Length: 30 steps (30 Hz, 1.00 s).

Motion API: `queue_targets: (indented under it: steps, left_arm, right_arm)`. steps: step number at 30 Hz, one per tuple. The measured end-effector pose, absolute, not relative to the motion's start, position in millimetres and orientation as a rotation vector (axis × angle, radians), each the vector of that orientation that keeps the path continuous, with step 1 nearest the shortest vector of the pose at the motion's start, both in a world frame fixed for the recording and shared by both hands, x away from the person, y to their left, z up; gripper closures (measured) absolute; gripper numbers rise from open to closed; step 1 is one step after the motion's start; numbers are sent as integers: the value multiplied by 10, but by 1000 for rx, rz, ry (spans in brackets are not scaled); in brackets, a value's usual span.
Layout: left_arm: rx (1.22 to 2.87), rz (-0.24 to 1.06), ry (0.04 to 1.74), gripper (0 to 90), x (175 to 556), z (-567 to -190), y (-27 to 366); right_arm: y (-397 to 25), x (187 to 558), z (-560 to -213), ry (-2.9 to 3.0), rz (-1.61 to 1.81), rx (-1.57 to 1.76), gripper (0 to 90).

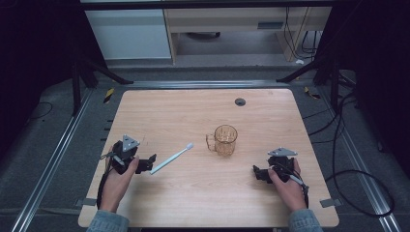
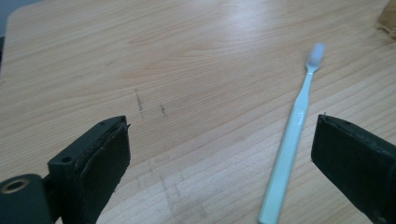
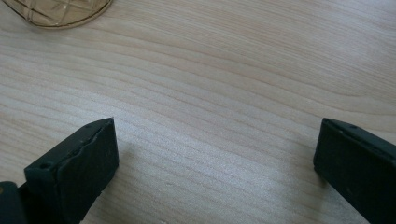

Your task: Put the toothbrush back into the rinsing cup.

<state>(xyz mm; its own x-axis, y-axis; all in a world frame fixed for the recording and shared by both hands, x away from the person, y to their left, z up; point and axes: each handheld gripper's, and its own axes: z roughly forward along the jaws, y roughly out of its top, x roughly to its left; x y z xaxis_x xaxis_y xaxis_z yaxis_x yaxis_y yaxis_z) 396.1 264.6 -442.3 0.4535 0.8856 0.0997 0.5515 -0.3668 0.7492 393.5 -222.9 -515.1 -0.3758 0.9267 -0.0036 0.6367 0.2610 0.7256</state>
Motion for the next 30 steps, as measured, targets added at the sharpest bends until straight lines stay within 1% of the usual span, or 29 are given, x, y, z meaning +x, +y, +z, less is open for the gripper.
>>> queue_targets:
  steps: [4, 5, 7, 8, 10, 14, 16, 17, 18, 19, 20, 21, 22, 24, 25, 26, 29, 30]
  left_arm:
    - [2102, 618, 1174, 50, 4029, -4367, 2603]
    - [2128, 581, 1141, 55, 4046, -4317, 2552]
    - [2148, 576, 1131, 54, 4052, -4296, 2518]
    - [2203, 565, 1117, 54, 4069, -4273, 2436]
    - [2227, 561, 1109, 57, 4077, -4261, 2389]
    - [2306, 497, 1096, 68, 4154, -4234, 2243]
    - [2364, 486, 1080, 74, 4208, -4207, 2162]
    - [2364, 486, 1080, 78, 4208, -4207, 2162]
    - [2415, 471, 1067, 88, 4263, -4176, 2082]
    - [2415, 471, 1067, 89, 4263, -4176, 2082]
    - [2468, 467, 1045, 104, 4299, -4142, 2007]
    - [2468, 467, 1045, 115, 4299, -4142, 2007]
    - [2501, 467, 1038, 115, 4324, -4129, 1974]
    - [2550, 416, 1049, 134, 4398, -4166, 1929]
    - [2550, 416, 1049, 140, 4398, -4166, 1929]
    - [2587, 393, 1042, 152, 4431, -4178, 1888]
    - [2625, 397, 1021, 199, 4462, -4131, 1810]
    - [2625, 397, 1021, 202, 4462, -4131, 1810]
  right_arm:
    - [-2227, 3942, -5153, 2103, 896, 1417, 3]
    - [-2227, 3944, -5153, 2103, 896, 1415, 4]
    - [-2227, 3943, -5153, 2103, 896, 1415, 4]
    - [-2227, 3943, -5153, 2103, 896, 1415, 4]
    - [-2227, 3943, -5153, 2103, 896, 1415, 4]
    - [-2228, 3938, -5152, 2100, 901, 1420, 4]
    - [-2227, 3939, -5152, 2100, 900, 1420, 4]
    - [-2228, 3939, -5152, 2102, 900, 1418, 4]
    - [-2229, 3939, -5152, 2101, 898, 1418, 4]
    - [-2229, 3939, -5152, 2101, 898, 1418, 4]
    - [-2228, 3939, -5152, 2100, 900, 1419, 4]
    - [-2228, 3939, -5152, 2100, 900, 1419, 4]
    - [-2228, 3939, -5152, 2101, 900, 1419, 4]
    - [-2228, 3939, -5152, 2100, 900, 1420, 4]
    - [-2228, 3939, -5152, 2100, 900, 1420, 4]
    - [-2228, 3937, -5151, 2101, 901, 1420, 5]
    - [-2229, 3935, -5150, 2101, 903, 1422, 5]
    - [-2229, 3935, -5151, 2102, 903, 1422, 5]
